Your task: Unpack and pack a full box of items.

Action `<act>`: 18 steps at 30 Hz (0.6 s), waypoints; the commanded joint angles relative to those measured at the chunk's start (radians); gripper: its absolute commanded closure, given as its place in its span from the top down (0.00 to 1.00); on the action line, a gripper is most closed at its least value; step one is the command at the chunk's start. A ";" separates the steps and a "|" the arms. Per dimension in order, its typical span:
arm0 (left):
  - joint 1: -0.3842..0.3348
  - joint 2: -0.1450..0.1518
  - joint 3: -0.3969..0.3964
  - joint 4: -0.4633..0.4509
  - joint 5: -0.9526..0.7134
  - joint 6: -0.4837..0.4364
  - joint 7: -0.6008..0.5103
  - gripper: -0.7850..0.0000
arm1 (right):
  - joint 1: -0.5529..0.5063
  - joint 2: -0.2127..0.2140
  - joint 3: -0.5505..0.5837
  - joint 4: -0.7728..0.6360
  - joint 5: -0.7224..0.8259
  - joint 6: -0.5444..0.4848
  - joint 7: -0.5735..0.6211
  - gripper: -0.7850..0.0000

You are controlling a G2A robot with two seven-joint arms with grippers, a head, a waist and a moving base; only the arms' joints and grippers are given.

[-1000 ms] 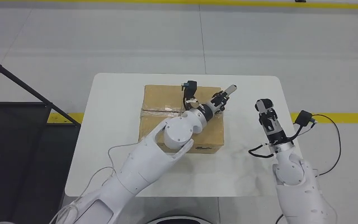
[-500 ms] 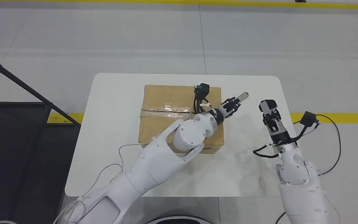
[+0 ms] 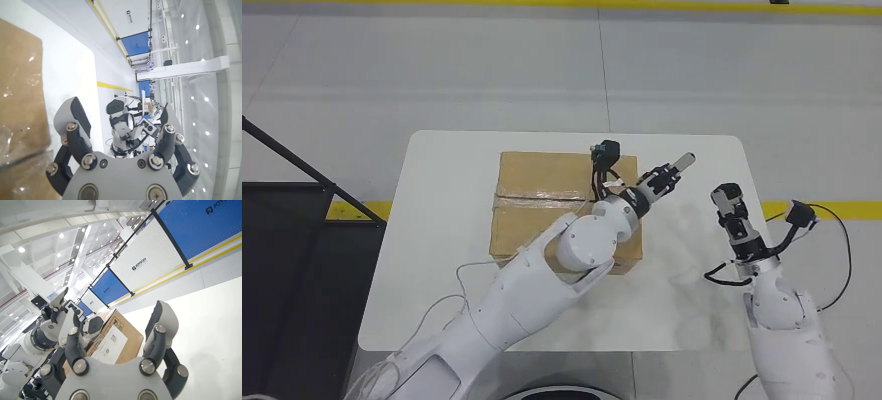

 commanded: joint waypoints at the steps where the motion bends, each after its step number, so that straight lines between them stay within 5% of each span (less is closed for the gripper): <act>1: 0.050 0.018 -0.056 -0.100 0.036 -0.006 -0.006 1.00 | 0.018 0.004 -0.016 0.000 0.067 -0.013 0.090 1.00; 9: 0.327 0.086 -0.379 -0.471 0.091 -0.053 -0.035 1.00 | 0.101 0.021 -0.083 0.008 0.333 -0.014 0.406 1.00; 18: 0.525 0.114 -0.637 -0.586 0.020 -0.158 -0.022 1.00 | 0.165 0.029 -0.156 0.061 0.487 0.031 0.617 1.00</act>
